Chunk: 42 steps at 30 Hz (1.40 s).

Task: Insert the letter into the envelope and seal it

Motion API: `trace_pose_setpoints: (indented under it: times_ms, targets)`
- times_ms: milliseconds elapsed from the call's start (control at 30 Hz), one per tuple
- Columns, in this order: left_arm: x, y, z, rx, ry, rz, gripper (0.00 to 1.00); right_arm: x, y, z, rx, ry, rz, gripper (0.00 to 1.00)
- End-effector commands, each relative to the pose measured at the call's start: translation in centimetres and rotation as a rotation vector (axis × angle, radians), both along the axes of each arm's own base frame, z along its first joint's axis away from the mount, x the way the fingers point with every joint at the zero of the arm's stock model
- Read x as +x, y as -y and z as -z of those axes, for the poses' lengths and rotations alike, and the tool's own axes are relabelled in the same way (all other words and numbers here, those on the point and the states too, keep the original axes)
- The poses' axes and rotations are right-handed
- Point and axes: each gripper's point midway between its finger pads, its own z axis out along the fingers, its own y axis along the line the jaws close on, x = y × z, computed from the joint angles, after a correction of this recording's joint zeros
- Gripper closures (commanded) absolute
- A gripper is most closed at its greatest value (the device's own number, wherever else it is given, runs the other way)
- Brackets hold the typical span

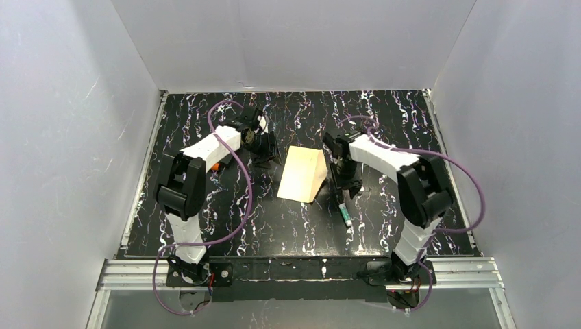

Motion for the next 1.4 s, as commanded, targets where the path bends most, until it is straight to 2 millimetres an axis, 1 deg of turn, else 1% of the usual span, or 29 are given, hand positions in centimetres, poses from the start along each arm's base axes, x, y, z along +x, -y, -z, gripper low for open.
trace_pose_setpoints:
  times_ms: [0,67,100,133,200,267,333,433,500,567,633,767,900,1033,1133,1267,1367]
  targets:
    - [-0.5,2.3,-3.4,-0.164,0.012,0.021,0.63,4.1,-1.8,-3.5,0.132,0.243,0.110,0.67]
    - [-0.8,3.1,-3.3,-0.226,-0.007,0.016,0.75,4.6,-2.5,-2.8,0.174,0.266,0.151,0.82]
    - [-1.0,3.3,-2.9,-0.240,-0.022,0.014,0.80,4.9,-2.6,-2.5,0.180,0.276,0.169,0.86]
    - [-1.1,3.5,-2.4,-0.243,-0.036,0.017,0.84,5.3,-2.8,-2.0,0.189,0.290,0.180,0.90]
    - [-1.3,3.4,-1.2,-0.232,-0.066,0.019,0.89,6.3,-3.5,-1.4,0.222,0.321,0.200,0.93]
    - [-1.3,3.4,-0.2,-0.222,-0.092,0.013,0.90,7.3,-4.6,-0.8,0.280,0.362,0.219,0.94]
    - [-1.4,3.9,0.6,-0.237,-0.134,0.009,0.91,8.1,-5.4,-0.1,0.332,0.375,0.242,0.95]
    - [-1.5,4.4,2.0,-0.218,-0.183,0.009,0.93,9.0,-5.8,0.9,0.359,0.387,0.263,0.96]
    - [-2.0,4.2,3.1,-0.172,-0.200,0.011,0.94,9.5,-6.3,1.2,0.408,0.397,0.265,0.96]
    - [-2.3,3.5,4.1,-0.115,-0.212,0.005,0.95,9.9,-7.0,1.4,0.458,0.404,0.253,0.96]
    - [-2.7,3.0,4.8,-0.073,-0.227,0.006,0.96,10.3,-8.5,1.4,0.546,0.411,0.222,0.97]
    - [-3.4,2.2,6.3,0.004,-0.251,0.018,0.97,10.8,-10.5,1.0,0.685,0.435,0.216,0.97]
    - [-3.6,1.9,6.8,0.036,-0.256,0.016,0.96,11.7,-12.3,-0.7,0.808,0.478,0.206,0.96]
    - [-3.4,1.8,7.0,0.053,-0.254,0.014,0.96,11.9,-12.9,0.1,0.816,0.441,0.212,0.95]
    - [-3.2,1.8,7.0,0.058,-0.253,0.016,0.96,12.5,-13.1,0.2,0.810,0.443,0.212,0.95]
    - [-3.1,1.9,7.0,0.053,-0.253,0.019,0.96,13.0,-12.8,1.2,0.743,0.419,0.211,0.91]
    - [-3.2,1.9,7.2,0.052,-0.260,0.021,0.96,13.7,-12.6,1.1,0.709,0.434,0.196,0.87]
